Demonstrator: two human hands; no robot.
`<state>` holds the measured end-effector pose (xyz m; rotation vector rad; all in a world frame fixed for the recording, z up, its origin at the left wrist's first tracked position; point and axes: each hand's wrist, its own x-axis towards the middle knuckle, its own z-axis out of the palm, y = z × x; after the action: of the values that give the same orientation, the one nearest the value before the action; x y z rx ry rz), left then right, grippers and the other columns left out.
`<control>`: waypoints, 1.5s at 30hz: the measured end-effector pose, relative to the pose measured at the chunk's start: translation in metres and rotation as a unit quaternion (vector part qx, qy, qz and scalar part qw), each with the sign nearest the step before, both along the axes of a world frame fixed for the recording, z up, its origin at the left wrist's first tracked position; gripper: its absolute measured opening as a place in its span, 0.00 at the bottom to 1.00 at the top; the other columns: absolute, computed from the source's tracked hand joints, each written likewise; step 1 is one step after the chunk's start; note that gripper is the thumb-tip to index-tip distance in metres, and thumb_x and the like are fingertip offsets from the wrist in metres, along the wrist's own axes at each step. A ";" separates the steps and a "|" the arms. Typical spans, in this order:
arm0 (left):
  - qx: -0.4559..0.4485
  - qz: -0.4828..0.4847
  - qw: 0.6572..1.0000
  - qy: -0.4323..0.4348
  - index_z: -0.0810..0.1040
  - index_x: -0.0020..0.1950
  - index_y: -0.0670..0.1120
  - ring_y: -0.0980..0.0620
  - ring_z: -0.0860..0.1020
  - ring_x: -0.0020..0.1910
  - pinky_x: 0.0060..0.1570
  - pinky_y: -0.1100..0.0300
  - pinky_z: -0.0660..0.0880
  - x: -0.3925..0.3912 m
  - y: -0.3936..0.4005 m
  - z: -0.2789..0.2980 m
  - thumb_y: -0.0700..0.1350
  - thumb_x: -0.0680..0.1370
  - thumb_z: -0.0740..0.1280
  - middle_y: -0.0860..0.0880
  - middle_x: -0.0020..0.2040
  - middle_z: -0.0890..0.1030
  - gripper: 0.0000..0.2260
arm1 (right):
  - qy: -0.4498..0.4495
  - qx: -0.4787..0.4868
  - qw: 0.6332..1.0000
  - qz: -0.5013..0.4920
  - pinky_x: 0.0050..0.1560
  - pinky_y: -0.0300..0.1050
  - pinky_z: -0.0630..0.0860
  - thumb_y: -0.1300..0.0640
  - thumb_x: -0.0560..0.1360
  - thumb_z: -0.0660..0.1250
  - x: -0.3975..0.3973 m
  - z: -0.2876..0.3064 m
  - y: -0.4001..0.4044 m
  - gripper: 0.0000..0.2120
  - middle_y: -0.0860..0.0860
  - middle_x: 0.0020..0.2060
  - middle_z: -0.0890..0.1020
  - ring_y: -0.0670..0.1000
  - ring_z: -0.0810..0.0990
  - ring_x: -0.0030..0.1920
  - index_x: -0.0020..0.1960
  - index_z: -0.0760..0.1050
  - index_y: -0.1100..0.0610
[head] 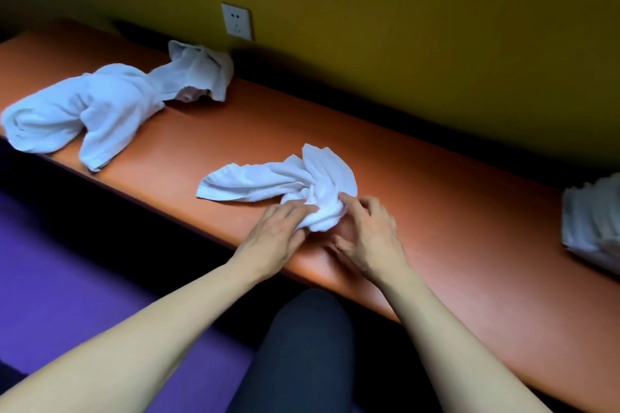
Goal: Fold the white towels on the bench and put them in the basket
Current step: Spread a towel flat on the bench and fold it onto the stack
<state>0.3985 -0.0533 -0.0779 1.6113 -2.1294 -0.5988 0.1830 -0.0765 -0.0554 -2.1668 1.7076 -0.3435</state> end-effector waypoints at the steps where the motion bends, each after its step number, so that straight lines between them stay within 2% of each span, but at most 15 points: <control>1: 0.005 -0.019 1.000 0.016 0.70 0.73 0.56 0.46 0.72 0.64 0.65 0.50 0.70 -0.011 0.002 0.005 0.54 0.78 0.56 0.54 0.71 0.72 0.23 | -0.004 -0.035 0.999 -0.004 0.61 0.52 0.66 0.52 0.69 0.73 -0.004 0.000 0.002 0.29 0.52 0.62 0.73 0.58 0.73 0.60 0.69 0.72 0.49; 4: -0.012 -0.042 0.997 0.065 0.69 0.71 0.54 0.47 0.73 0.65 0.63 0.51 0.71 -0.037 0.006 0.023 0.52 0.78 0.65 0.53 0.68 0.73 0.22 | 0.000 -0.117 0.992 -0.039 0.54 0.50 0.64 0.60 0.67 0.67 -0.021 0.012 0.004 0.15 0.51 0.50 0.78 0.59 0.77 0.50 0.54 0.77 0.53; 6: -0.053 -0.038 0.995 0.080 0.71 0.68 0.50 0.46 0.75 0.63 0.59 0.50 0.73 -0.042 0.003 0.038 0.47 0.74 0.70 0.51 0.65 0.73 0.22 | 0.001 -0.125 0.991 -0.055 0.51 0.52 0.65 0.61 0.68 0.64 -0.038 0.030 0.006 0.12 0.51 0.42 0.78 0.61 0.77 0.45 0.52 0.74 0.54; 8: -0.082 -0.010 0.993 0.080 0.72 0.63 0.49 0.45 0.75 0.58 0.55 0.50 0.74 -0.041 -0.004 0.058 0.43 0.72 0.67 0.51 0.61 0.73 0.19 | -0.014 -0.129 0.989 -0.066 0.45 0.52 0.68 0.60 0.69 0.66 -0.056 0.051 0.009 0.11 0.53 0.39 0.78 0.62 0.77 0.41 0.51 0.73 0.54; 10: -0.096 0.010 0.993 0.070 0.74 0.59 0.50 0.46 0.74 0.53 0.52 0.49 0.74 -0.039 -0.009 0.079 0.43 0.72 0.61 0.52 0.58 0.73 0.16 | -0.036 -0.125 0.988 -0.079 0.42 0.53 0.70 0.56 0.70 0.65 -0.074 0.076 0.015 0.10 0.53 0.40 0.79 0.61 0.77 0.40 0.50 0.73 0.53; 13: -0.120 0.015 0.991 0.052 0.76 0.57 0.52 0.45 0.72 0.51 0.55 0.49 0.73 -0.038 -0.012 0.104 0.42 0.71 0.57 0.50 0.56 0.74 0.17 | -0.075 -0.103 0.985 -0.119 0.40 0.50 0.71 0.59 0.70 0.63 -0.098 0.112 0.024 0.09 0.49 0.41 0.81 0.59 0.77 0.42 0.49 0.73 0.51; 19: -0.113 -0.016 0.993 0.019 0.75 0.54 0.48 0.44 0.70 0.45 0.47 0.44 0.72 -0.041 -0.003 0.160 0.44 0.67 0.61 0.50 0.48 0.73 0.15 | -0.185 -0.116 0.962 -0.162 0.42 0.46 0.74 0.62 0.71 0.64 -0.133 0.175 0.042 0.11 0.44 0.39 0.83 0.49 0.80 0.42 0.44 0.78 0.48; 23: -0.115 -0.029 0.993 0.018 0.76 0.49 0.49 0.46 0.74 0.47 0.45 0.48 0.74 -0.041 0.003 0.190 0.38 0.70 0.69 0.50 0.48 0.73 0.11 | -0.208 -0.148 0.956 -0.143 0.37 0.37 0.70 0.65 0.71 0.65 -0.147 0.215 0.057 0.12 0.44 0.38 0.83 0.43 0.77 0.37 0.44 0.80 0.49; 26: -0.138 -0.039 0.990 0.005 0.74 0.47 0.47 0.43 0.74 0.46 0.46 0.49 0.72 -0.036 0.006 0.217 0.38 0.69 0.68 0.49 0.47 0.73 0.10 | -0.237 -0.171 0.947 -0.135 0.35 0.40 0.69 0.65 0.70 0.68 -0.156 0.244 0.066 0.11 0.44 0.35 0.82 0.44 0.74 0.32 0.44 0.80 0.50; 32: -0.117 0.013 0.987 0.105 0.74 0.47 0.48 0.50 0.76 0.40 0.42 0.56 0.72 -0.034 0.012 0.273 0.36 0.73 0.66 0.50 0.42 0.79 0.09 | -0.238 -0.193 0.943 -0.132 0.34 0.41 0.67 0.63 0.71 0.71 -0.169 0.287 0.080 0.08 0.45 0.31 0.78 0.44 0.69 0.29 0.43 0.81 0.50; 35: -0.125 0.013 0.987 0.101 0.76 0.49 0.51 0.51 0.77 0.42 0.46 0.56 0.75 -0.031 0.010 0.289 0.35 0.75 0.65 0.50 0.43 0.80 0.10 | -0.277 -0.169 0.940 -0.103 0.31 0.38 0.63 0.65 0.73 0.71 -0.166 0.317 0.095 0.08 0.47 0.28 0.73 0.44 0.65 0.28 0.44 0.81 0.52; 38: -0.162 0.045 0.985 0.048 0.81 0.50 0.52 0.44 0.76 0.48 0.55 0.50 0.75 -0.026 0.001 0.292 0.37 0.75 0.66 0.46 0.48 0.76 0.11 | -0.280 -0.119 0.952 -0.031 0.32 0.36 0.64 0.62 0.75 0.74 -0.154 0.355 0.113 0.04 0.50 0.31 0.76 0.45 0.68 0.32 0.46 0.82 0.55; 40: -0.164 0.082 0.982 0.041 0.82 0.53 0.53 0.41 0.76 0.50 0.54 0.50 0.74 -0.029 -0.001 0.292 0.42 0.75 0.68 0.45 0.47 0.73 0.09 | -0.273 -0.118 0.955 -0.005 0.33 0.35 0.65 0.60 0.74 0.75 -0.142 0.379 0.121 0.02 0.52 0.32 0.78 0.45 0.70 0.32 0.46 0.83 0.56; 42: -0.141 0.123 0.980 0.072 0.78 0.56 0.51 0.41 0.78 0.47 0.47 0.52 0.73 -0.044 0.006 0.296 0.45 0.76 0.69 0.45 0.44 0.76 0.09 | -0.268 -0.135 0.954 -0.007 0.32 0.36 0.67 0.58 0.74 0.76 -0.129 0.399 0.122 0.03 0.52 0.33 0.80 0.45 0.71 0.31 0.44 0.83 0.56; 45: -0.111 0.138 0.961 0.213 0.74 0.57 0.48 0.43 0.81 0.43 0.42 0.54 0.73 -0.082 0.026 0.308 0.45 0.77 0.70 0.46 0.37 0.82 0.10 | -0.261 -0.161 0.951 -0.045 0.29 0.35 0.66 0.53 0.73 0.76 -0.112 0.420 0.114 0.07 0.47 0.30 0.77 0.44 0.70 0.29 0.40 0.82 0.55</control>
<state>0.3167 -0.0271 0.2297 1.4635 -1.5672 -0.5362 0.0707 0.0373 0.3646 -1.9543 1.5168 -1.1763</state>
